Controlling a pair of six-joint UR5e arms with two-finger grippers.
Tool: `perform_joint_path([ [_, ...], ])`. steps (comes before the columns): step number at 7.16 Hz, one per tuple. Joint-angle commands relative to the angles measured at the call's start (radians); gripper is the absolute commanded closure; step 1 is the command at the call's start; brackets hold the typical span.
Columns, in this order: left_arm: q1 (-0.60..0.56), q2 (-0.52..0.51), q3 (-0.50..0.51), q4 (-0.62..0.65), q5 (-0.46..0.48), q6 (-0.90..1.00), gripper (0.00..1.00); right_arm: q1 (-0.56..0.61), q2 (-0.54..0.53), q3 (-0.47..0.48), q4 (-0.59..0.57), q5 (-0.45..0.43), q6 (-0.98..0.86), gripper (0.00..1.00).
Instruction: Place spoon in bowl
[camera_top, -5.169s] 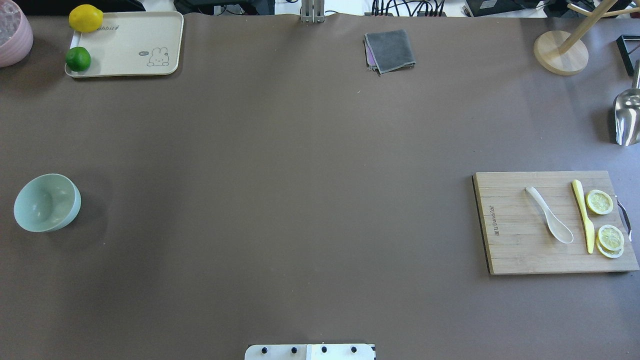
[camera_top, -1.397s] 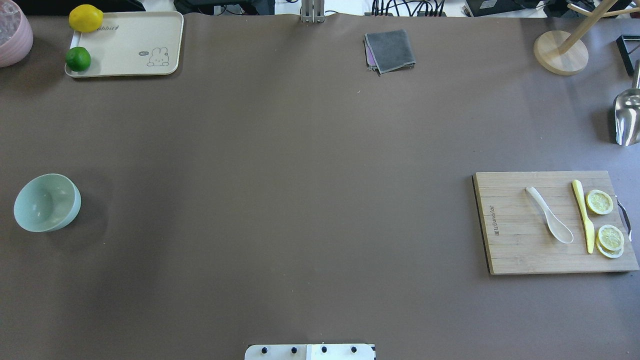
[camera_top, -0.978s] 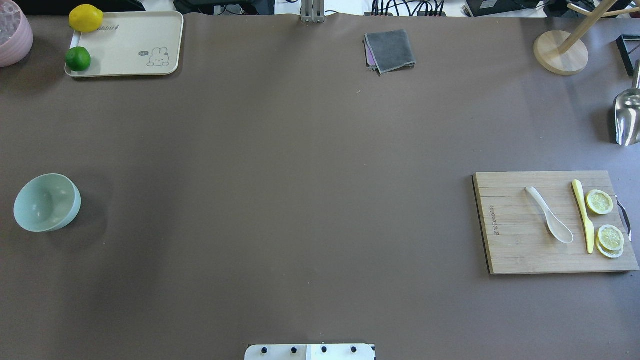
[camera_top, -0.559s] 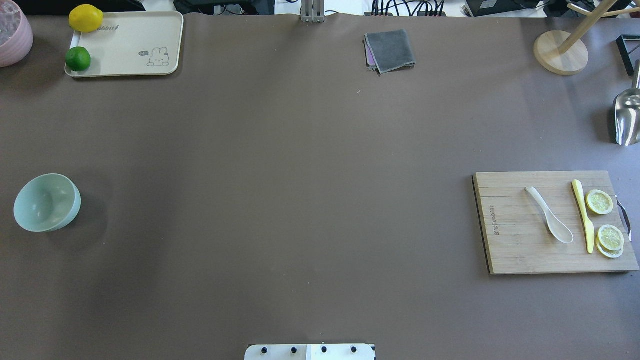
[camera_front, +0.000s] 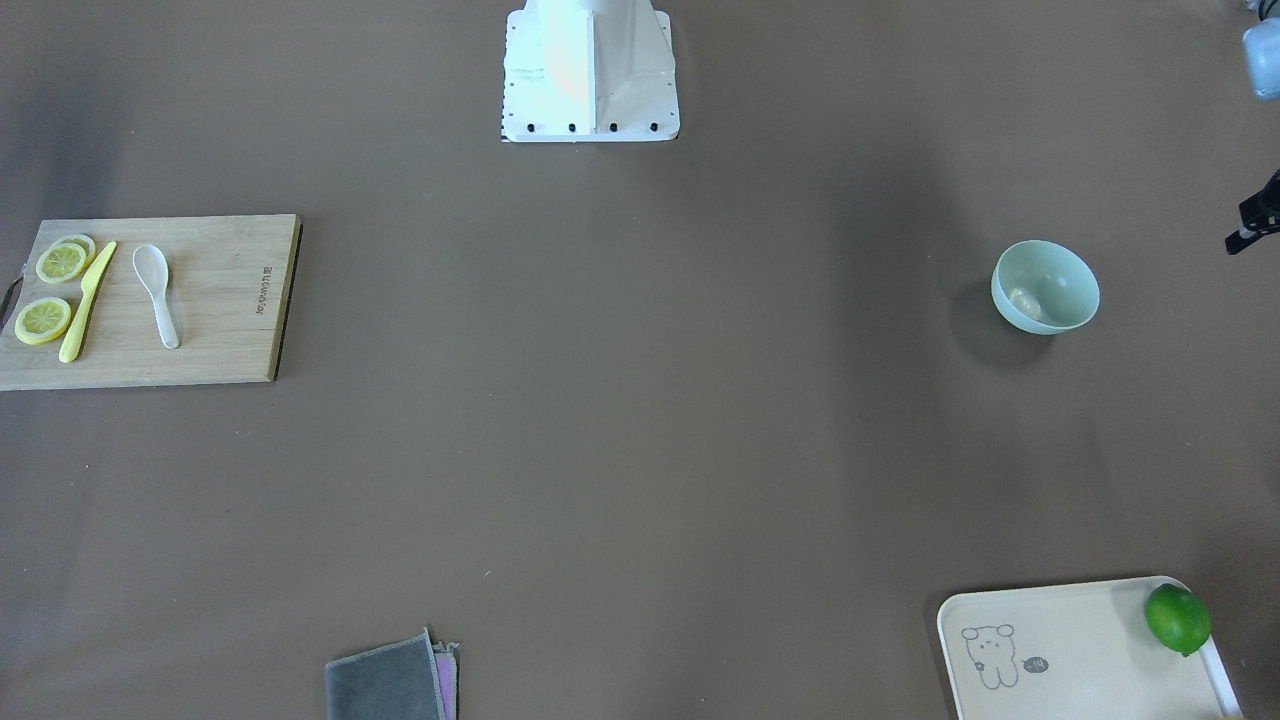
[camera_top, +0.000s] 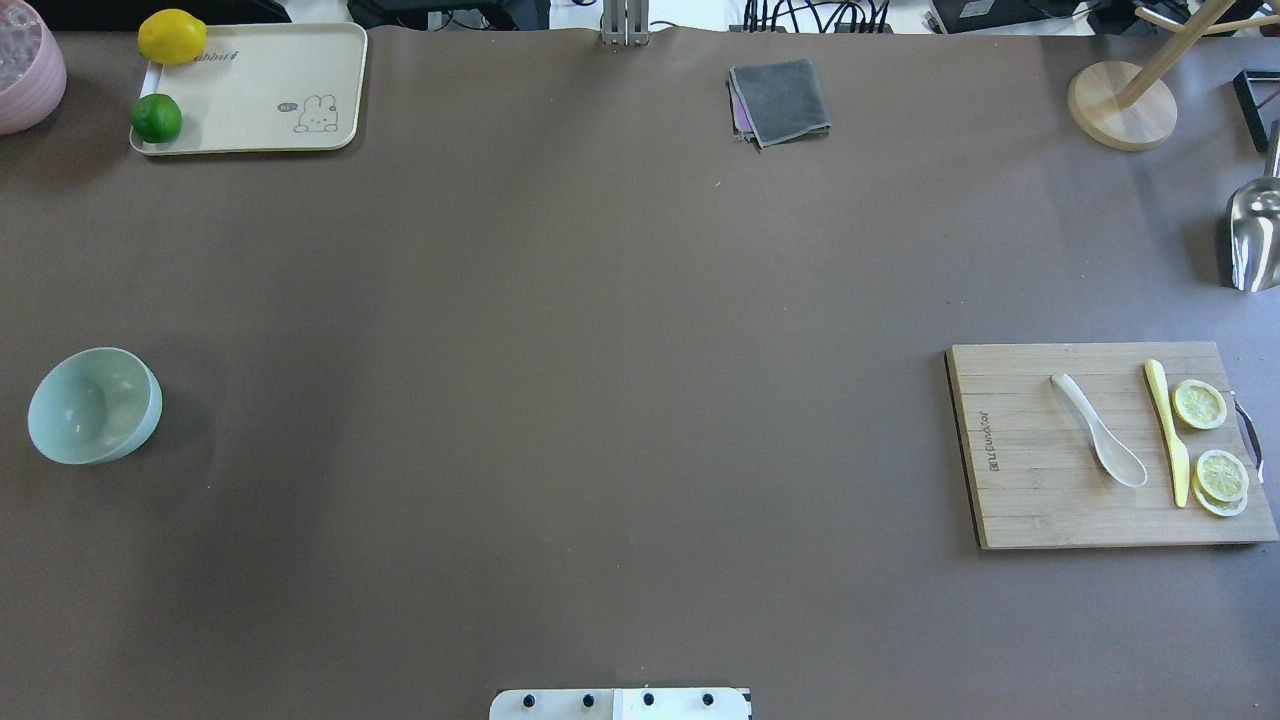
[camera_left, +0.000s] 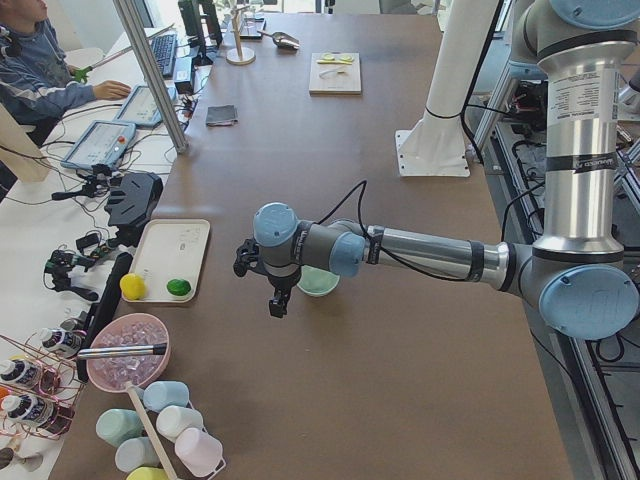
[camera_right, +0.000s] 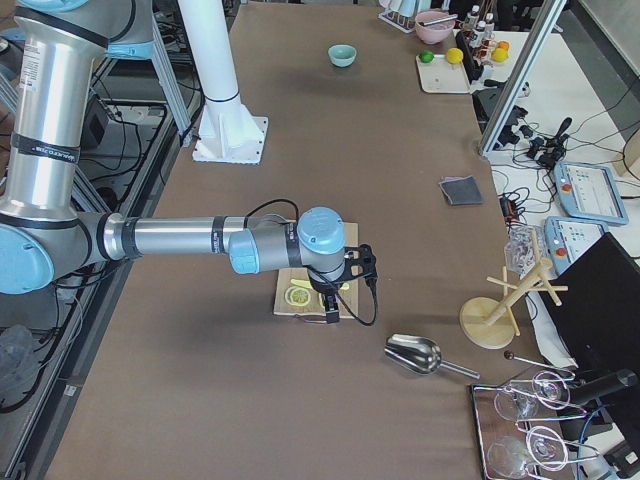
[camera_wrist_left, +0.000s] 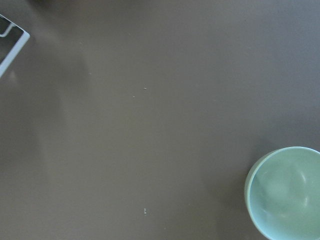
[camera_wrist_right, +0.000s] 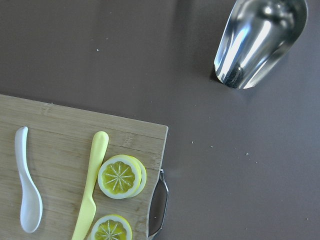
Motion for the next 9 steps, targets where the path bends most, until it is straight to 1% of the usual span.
perform_joint_path([
  [1, 0.117, 0.008, 0.126, -0.284, 0.006, -0.205, 0.03, -0.009, 0.001, 0.000, 0.018, 0.012, 0.002, 0.00],
  [2, 0.156, 0.005, 0.150, -0.363, 0.008, -0.273, 0.06, -0.009, -0.006, 0.002, 0.047, 0.015, 0.004, 0.00],
  [3, 0.170, 0.006, 0.151, -0.376, 0.008, -0.293, 0.07, -0.009, -0.008, 0.001, 0.054, 0.015, 0.004, 0.00],
  [4, 0.199, 0.011, 0.151, -0.397, 0.058, -0.295, 0.07, -0.012, -0.006, 0.001, 0.054, 0.015, 0.004, 0.00],
  [5, 0.234, 0.011, 0.151, -0.407, 0.069, -0.295, 0.07, -0.019, -0.006, 0.001, 0.054, 0.015, 0.002, 0.00],
  [6, 0.254, 0.008, 0.148, -0.408, 0.069, -0.296, 0.07, -0.021, -0.006, 0.001, 0.054, 0.015, 0.002, 0.00],
  [8, 0.323, 0.009, 0.151, -0.456, 0.071, -0.293, 0.09, -0.027, -0.006, -0.001, 0.054, 0.013, 0.001, 0.00],
  [9, 0.340, 0.011, 0.149, -0.467, 0.071, -0.293, 0.27, -0.033, -0.006, -0.001, 0.052, 0.013, 0.002, 0.00],
])
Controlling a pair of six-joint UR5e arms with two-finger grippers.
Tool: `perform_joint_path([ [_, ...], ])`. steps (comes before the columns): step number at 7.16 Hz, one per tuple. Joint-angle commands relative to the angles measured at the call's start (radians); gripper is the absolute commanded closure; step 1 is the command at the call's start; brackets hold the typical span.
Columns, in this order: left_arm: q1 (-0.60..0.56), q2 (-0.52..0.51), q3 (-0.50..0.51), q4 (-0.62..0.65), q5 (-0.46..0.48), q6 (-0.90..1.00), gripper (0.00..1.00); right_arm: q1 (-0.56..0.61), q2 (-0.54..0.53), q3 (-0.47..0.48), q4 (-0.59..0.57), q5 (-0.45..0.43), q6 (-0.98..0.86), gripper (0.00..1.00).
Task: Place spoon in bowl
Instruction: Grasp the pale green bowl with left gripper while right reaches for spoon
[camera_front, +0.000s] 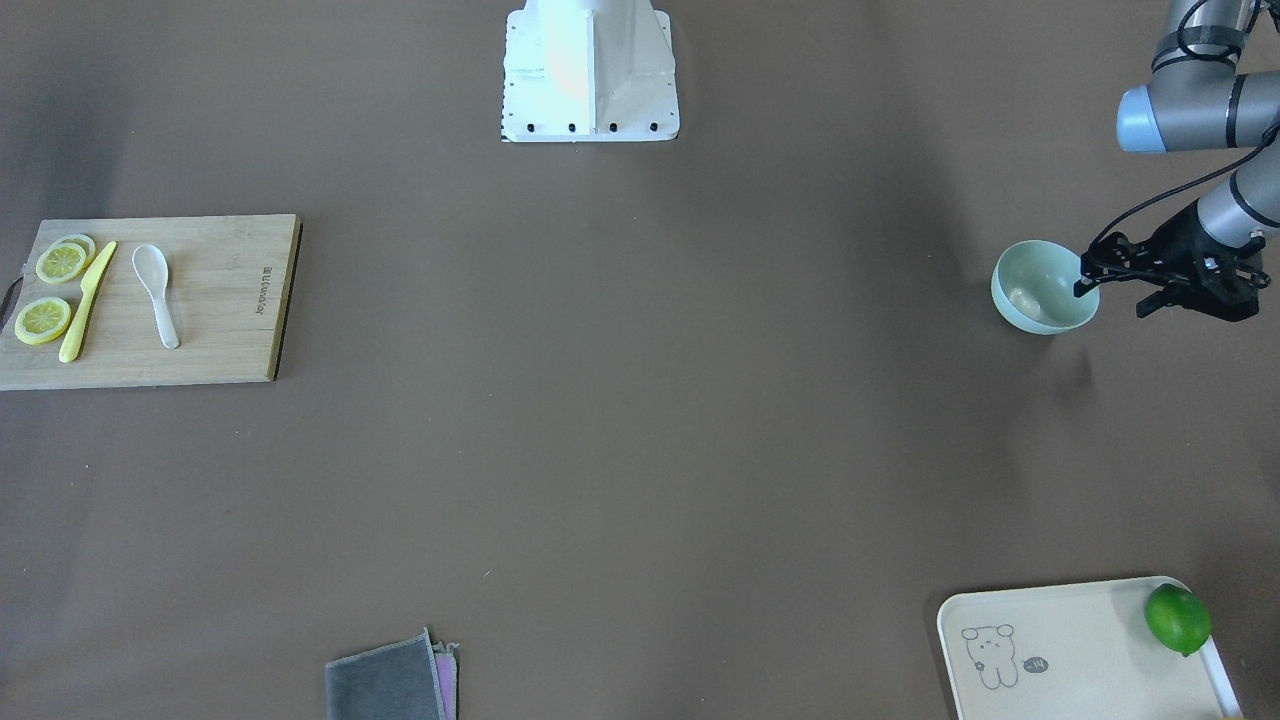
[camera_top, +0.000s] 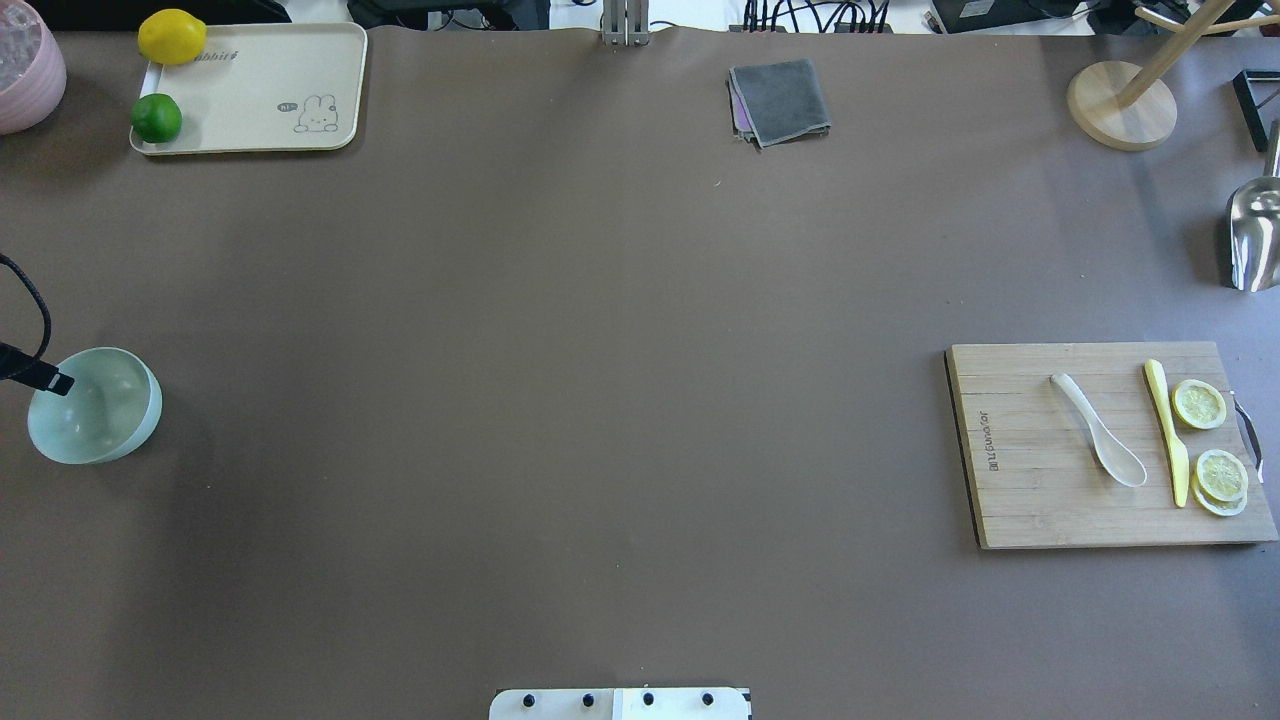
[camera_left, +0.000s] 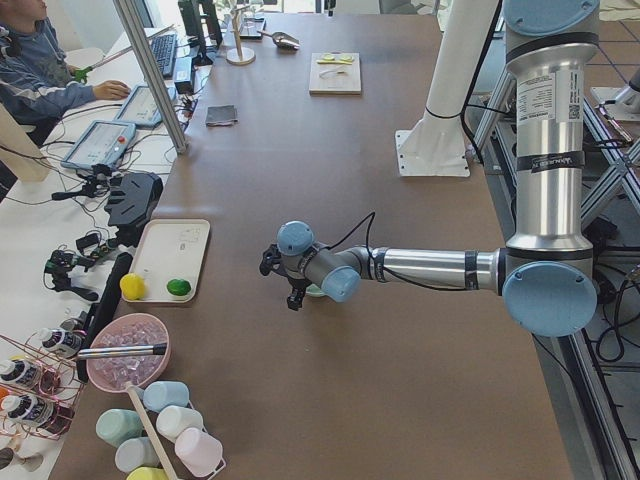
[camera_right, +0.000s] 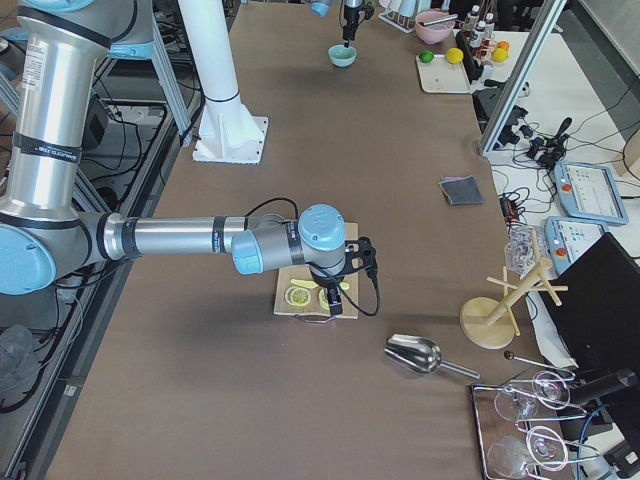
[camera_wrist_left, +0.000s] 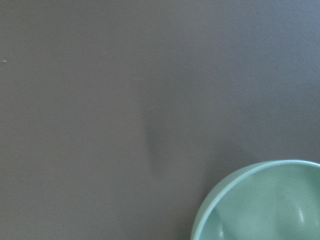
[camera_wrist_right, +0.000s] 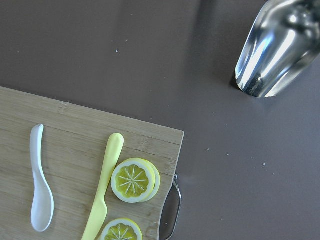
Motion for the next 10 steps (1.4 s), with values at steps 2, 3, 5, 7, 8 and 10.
perform_joint_path([
  [2, 0.027, 0.001, -0.004, -0.019, 0.002, 0.000, 1.00, -0.006, 0.000, -0.001, -0.001, -0.001, 0.001, 0.00],
  [3, 0.027, -0.004, -0.005, -0.017, 0.002, -0.006, 1.00, -0.006, 0.000, -0.002, -0.001, -0.001, 0.001, 0.00],
  [5, 0.027, -0.015, -0.029, -0.016, 0.004, -0.056, 1.00, -0.007, 0.006, -0.001, -0.001, -0.001, 0.005, 0.00],
  [7, 0.066, -0.088, -0.094, -0.005, 0.002, -0.299, 1.00, -0.088, 0.044, 0.013, 0.044, -0.002, 0.263, 0.00],
  [8, 0.085, -0.161, -0.100, -0.003, 0.002, -0.408, 1.00, -0.161, 0.060, 0.013, 0.121, -0.008, 0.406, 0.00],
  [10, 0.260, -0.333, -0.100, 0.000, 0.081, -0.721, 1.00, -0.338, 0.097, 0.013, 0.265, -0.086, 0.693, 0.00],
])
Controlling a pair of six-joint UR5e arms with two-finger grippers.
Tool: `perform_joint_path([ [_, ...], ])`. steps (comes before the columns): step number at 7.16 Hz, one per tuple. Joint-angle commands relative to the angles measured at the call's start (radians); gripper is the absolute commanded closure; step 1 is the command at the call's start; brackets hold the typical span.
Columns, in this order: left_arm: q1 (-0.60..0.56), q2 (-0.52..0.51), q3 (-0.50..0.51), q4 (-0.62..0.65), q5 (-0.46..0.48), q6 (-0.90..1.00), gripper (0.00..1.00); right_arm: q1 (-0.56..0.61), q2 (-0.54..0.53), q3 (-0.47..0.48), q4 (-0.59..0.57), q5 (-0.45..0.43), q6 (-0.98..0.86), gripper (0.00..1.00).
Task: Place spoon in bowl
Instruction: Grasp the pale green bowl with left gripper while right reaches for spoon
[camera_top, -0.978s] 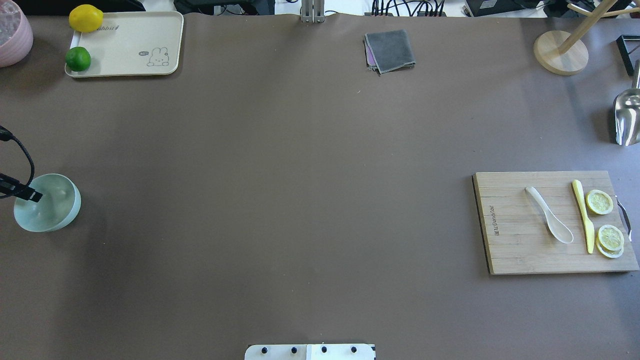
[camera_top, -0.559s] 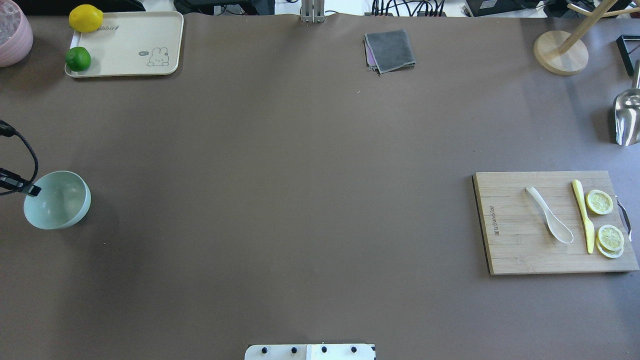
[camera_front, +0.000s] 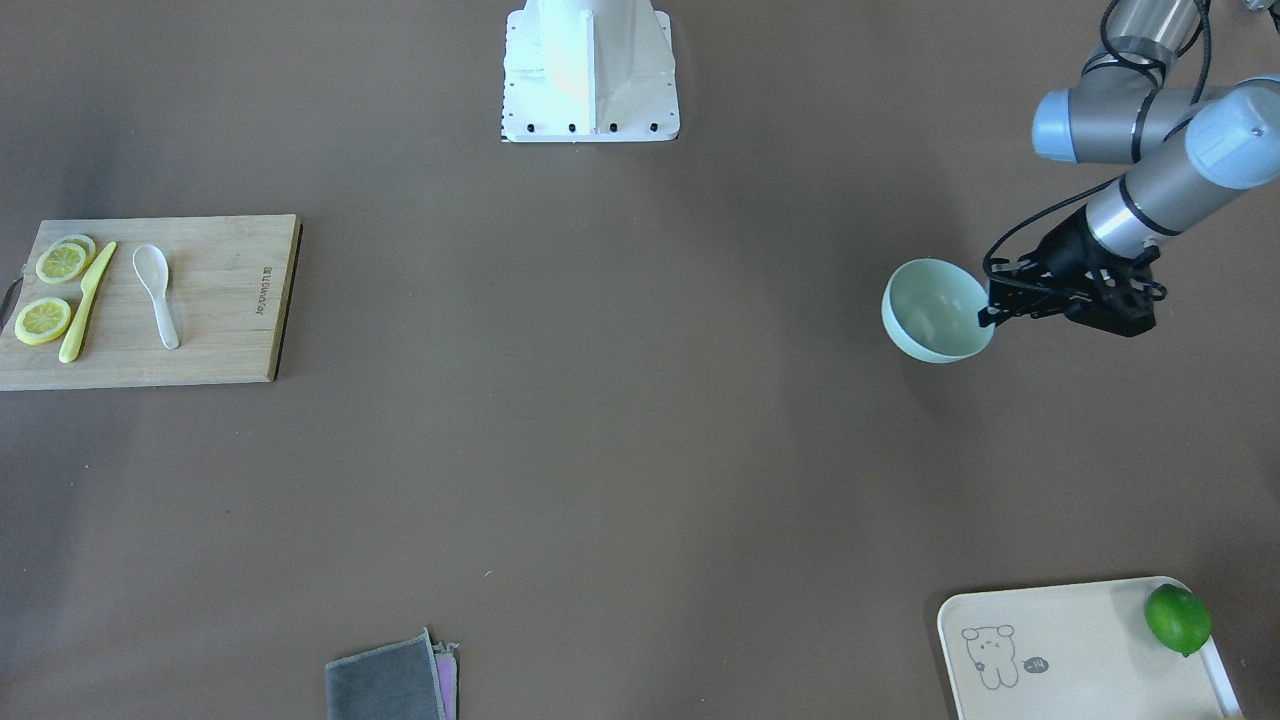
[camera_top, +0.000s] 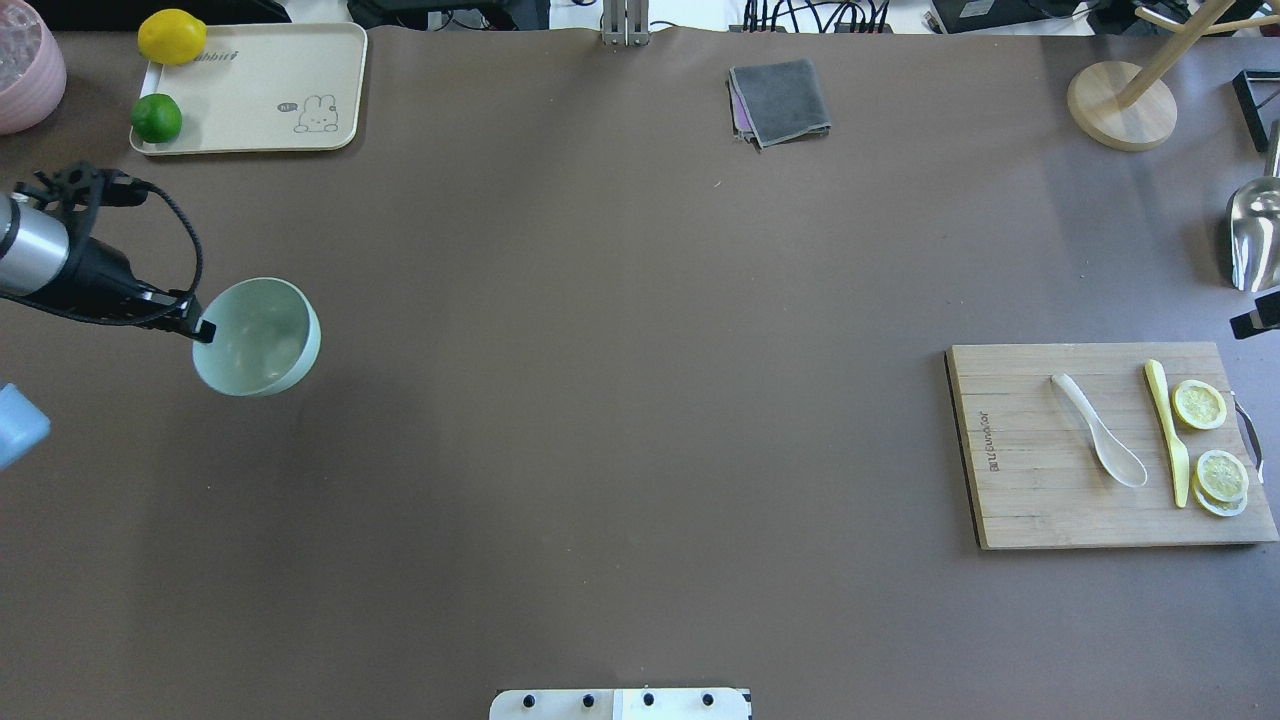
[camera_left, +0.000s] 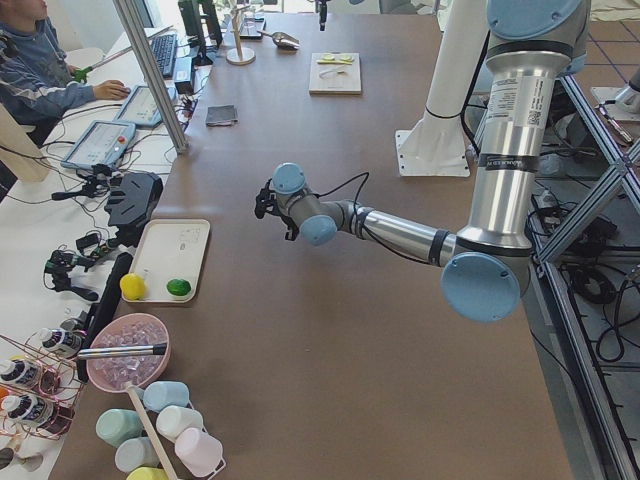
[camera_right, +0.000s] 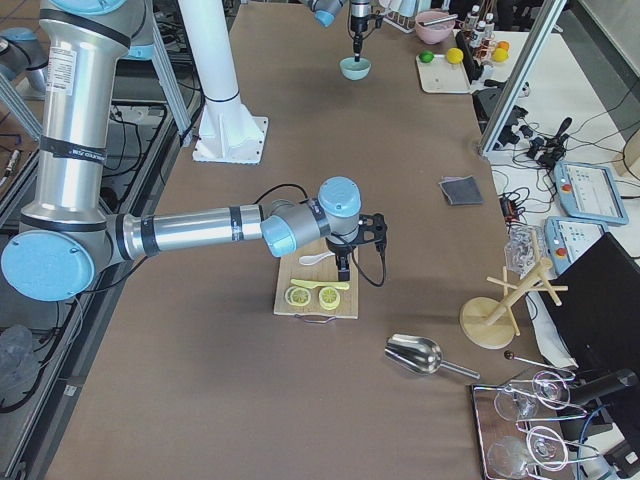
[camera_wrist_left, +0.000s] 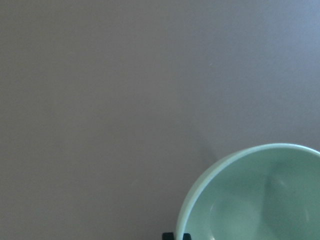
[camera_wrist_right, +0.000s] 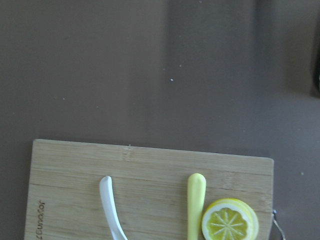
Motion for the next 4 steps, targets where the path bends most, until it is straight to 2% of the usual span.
perform_joint_path([
  [1, 0.197, -0.199, 0.007, 0.078, 0.138, -0.266, 1.00, -0.168, 0.017, -0.002, 0.107, -0.080, 0.175, 0.00],
  [2, 0.264, -0.356, 0.008, 0.269, 0.230, -0.310, 1.00, -0.227, 0.038, -0.002, 0.107, -0.116, 0.170, 0.00],
  [3, 0.356, -0.419, 0.008, 0.331, 0.325, -0.366, 1.00, -0.279, 0.038, -0.003, 0.107, -0.151, 0.166, 0.02],
  [4, 0.390, -0.437, 0.008, 0.335, 0.352, -0.393, 1.00, -0.314, 0.038, -0.003, 0.107, -0.172, 0.166, 0.05],
])
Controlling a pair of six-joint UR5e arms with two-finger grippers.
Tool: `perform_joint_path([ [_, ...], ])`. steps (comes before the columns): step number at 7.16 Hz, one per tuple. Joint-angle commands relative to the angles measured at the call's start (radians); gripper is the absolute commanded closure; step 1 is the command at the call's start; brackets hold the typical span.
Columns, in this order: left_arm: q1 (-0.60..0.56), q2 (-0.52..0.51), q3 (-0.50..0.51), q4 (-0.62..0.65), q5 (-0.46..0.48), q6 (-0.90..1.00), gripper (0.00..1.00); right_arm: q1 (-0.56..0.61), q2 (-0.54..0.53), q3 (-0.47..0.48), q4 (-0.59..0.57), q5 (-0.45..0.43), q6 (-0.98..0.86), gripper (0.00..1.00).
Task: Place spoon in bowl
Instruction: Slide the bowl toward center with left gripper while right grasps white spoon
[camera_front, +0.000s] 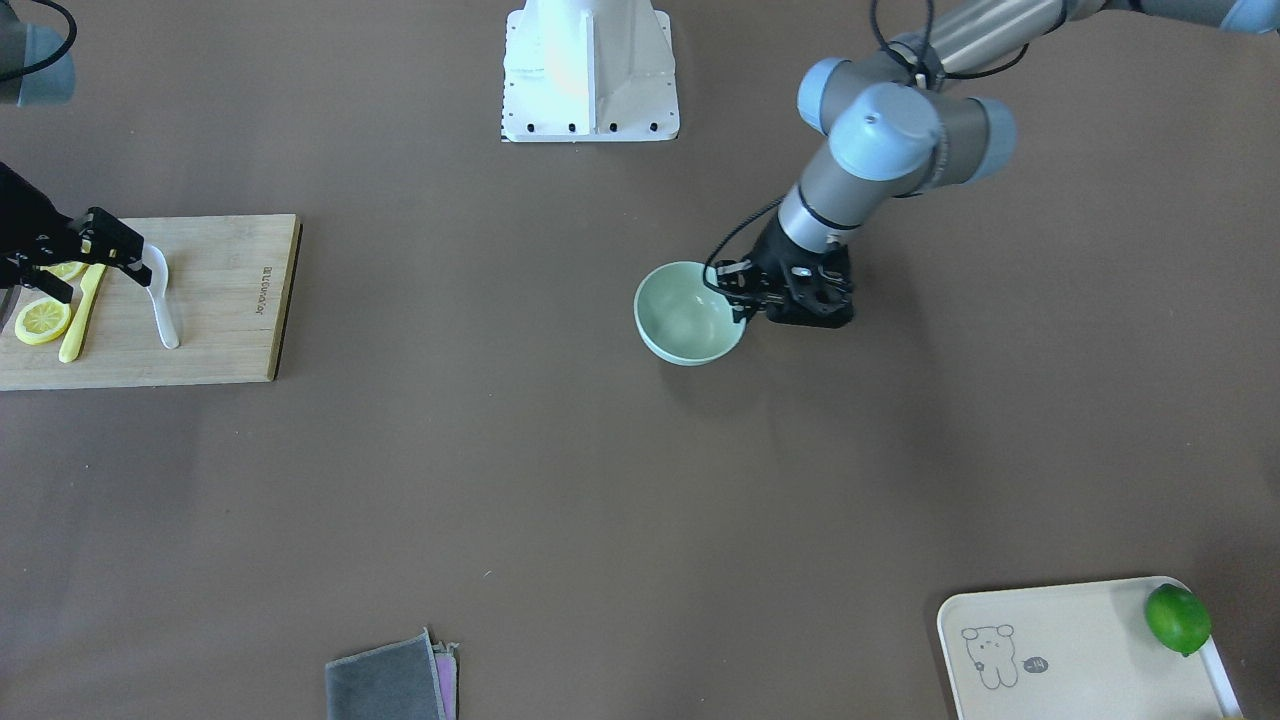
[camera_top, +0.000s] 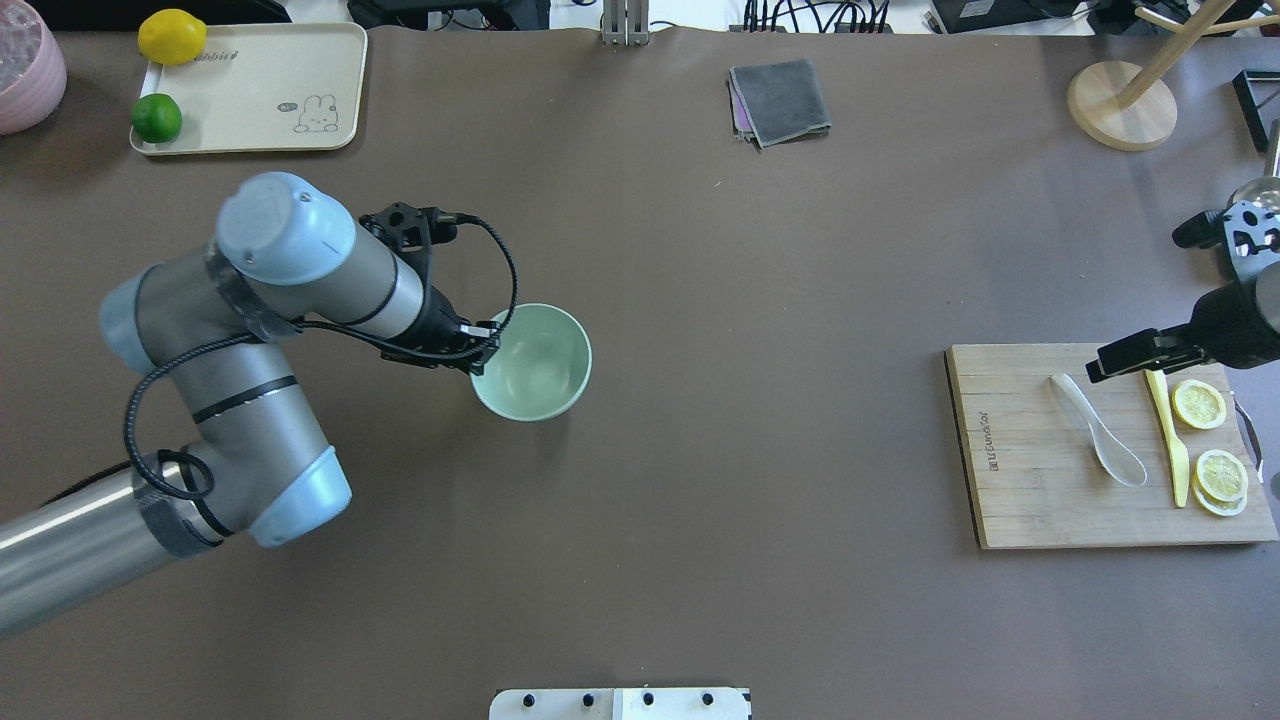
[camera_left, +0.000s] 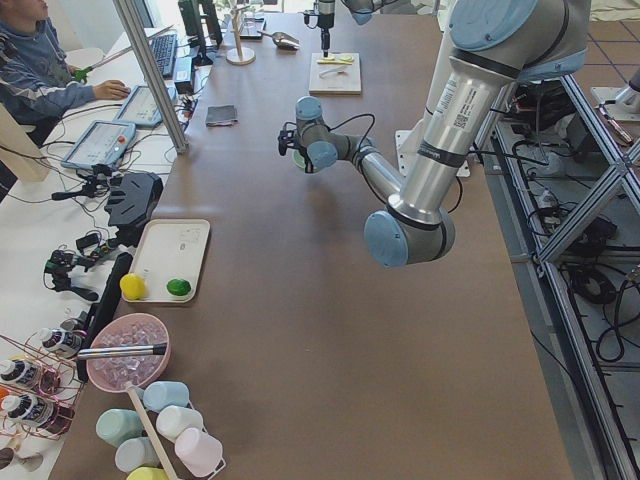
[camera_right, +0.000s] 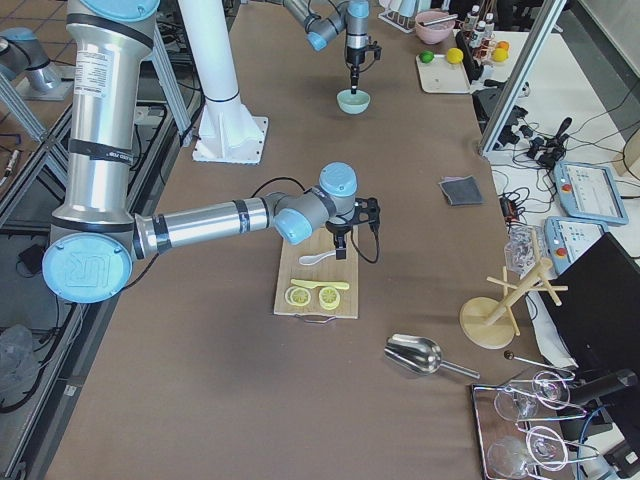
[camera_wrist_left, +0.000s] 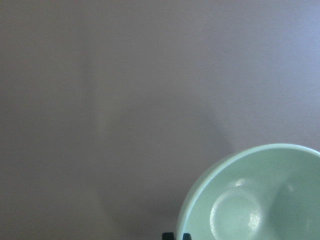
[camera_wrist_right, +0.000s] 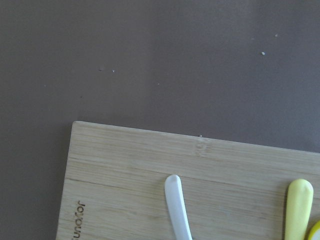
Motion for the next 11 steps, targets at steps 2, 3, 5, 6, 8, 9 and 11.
perform_joint_path([
  [2, 0.133, -0.086, 0.005, 0.044, 0.121, -0.098, 1.00, -0.093, 0.001, -0.005, 0.002, -0.064, -0.007, 0.10],
  [3, 0.141, -0.086, 0.003, 0.042, 0.123, -0.110, 1.00, -0.112, 0.001, -0.007, 0.002, -0.066, -0.014, 0.10],
  [5, 0.152, -0.102, 0.003, 0.044, 0.124, -0.148, 1.00, -0.138, -0.001, -0.010, 0.000, -0.093, -0.024, 0.14],
  [6, 0.163, -0.102, 0.003, 0.044, 0.139, -0.161, 1.00, -0.147, -0.001, -0.016, -0.005, -0.101, -0.073, 0.17],
  [8, 0.175, -0.103, 0.003, 0.042, 0.152, -0.168, 1.00, -0.150, 0.024, -0.057, -0.006, -0.141, -0.153, 0.21],
  [9, 0.183, -0.106, 0.003, 0.044, 0.152, -0.174, 1.00, -0.149, 0.024, -0.059, -0.006, -0.142, -0.170, 0.23],
  [11, 0.186, -0.111, 0.005, 0.044, 0.153, -0.174, 1.00, -0.146, 0.019, -0.059, -0.006, -0.144, -0.170, 0.58],
])
